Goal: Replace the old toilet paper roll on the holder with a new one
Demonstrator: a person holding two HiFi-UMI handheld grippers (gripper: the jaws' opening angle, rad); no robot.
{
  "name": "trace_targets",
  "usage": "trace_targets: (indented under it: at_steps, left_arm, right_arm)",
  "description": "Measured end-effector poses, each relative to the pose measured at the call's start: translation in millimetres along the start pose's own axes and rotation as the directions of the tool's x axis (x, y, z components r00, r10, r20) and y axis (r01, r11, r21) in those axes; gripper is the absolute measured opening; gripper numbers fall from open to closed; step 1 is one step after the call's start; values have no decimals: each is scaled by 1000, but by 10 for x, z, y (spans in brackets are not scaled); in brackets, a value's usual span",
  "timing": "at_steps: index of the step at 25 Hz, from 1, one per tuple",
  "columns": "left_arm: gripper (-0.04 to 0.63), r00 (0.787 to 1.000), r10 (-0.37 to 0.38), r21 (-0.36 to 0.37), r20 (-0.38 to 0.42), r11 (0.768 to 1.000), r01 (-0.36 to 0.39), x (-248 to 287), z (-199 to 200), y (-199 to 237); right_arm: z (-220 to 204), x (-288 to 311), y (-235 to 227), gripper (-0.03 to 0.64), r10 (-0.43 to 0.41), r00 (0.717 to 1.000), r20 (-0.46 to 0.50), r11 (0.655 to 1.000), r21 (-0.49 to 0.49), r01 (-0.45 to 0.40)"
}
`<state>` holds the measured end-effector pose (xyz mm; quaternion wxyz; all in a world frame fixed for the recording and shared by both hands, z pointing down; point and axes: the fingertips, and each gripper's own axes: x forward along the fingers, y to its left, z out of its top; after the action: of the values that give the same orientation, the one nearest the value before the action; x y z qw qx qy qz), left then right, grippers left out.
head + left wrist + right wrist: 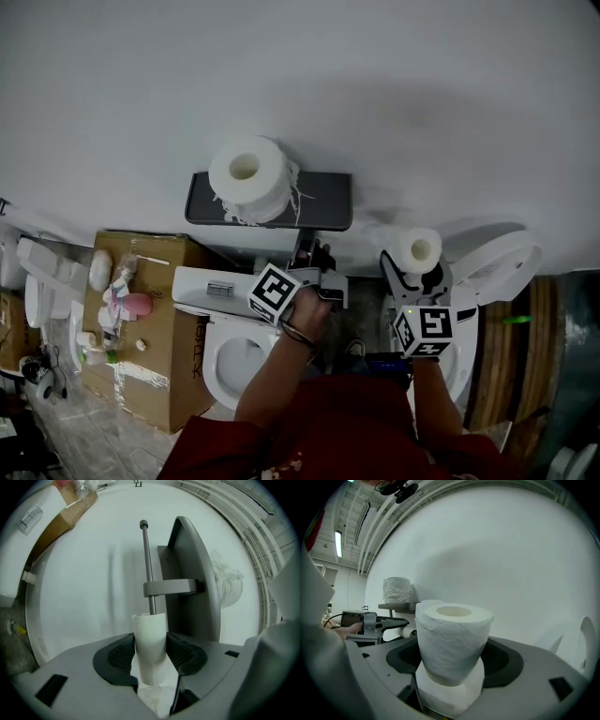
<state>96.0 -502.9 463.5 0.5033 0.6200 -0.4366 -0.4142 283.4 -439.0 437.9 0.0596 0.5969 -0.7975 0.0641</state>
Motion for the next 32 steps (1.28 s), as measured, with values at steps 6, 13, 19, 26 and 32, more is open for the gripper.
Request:
trace_targets:
  at_steps: [6, 13, 19, 26, 32]
  left_arm:
    - [225, 997, -22, -23, -77, 1000, 20, 57, -369, -67]
    - [225, 982, -42, -46, -182, 998, 34, 162, -854, -118]
    - [224, 956, -30, -40, -292, 999, 19, 141, -1350, -111]
    - [221, 931, -12, 123, -364, 991, 61, -20, -1553, -152]
    - [219, 953, 79, 632, -292, 764, 130, -256, -1187, -323]
  right_arm:
    - [4, -93, -143, 387, -37, 999, 7, 999, 8, 37]
    - [-2, -286, -443, 387, -121, 993, 16, 992, 23, 121]
    - [-17, -501, -741, 387, -201, 979, 17, 979, 42, 200]
    - [-42, -544, -823, 387, -211, 977, 16, 976, 63, 209]
    - [-50, -392, -632, 387, -144, 989, 22, 984, 112, 140]
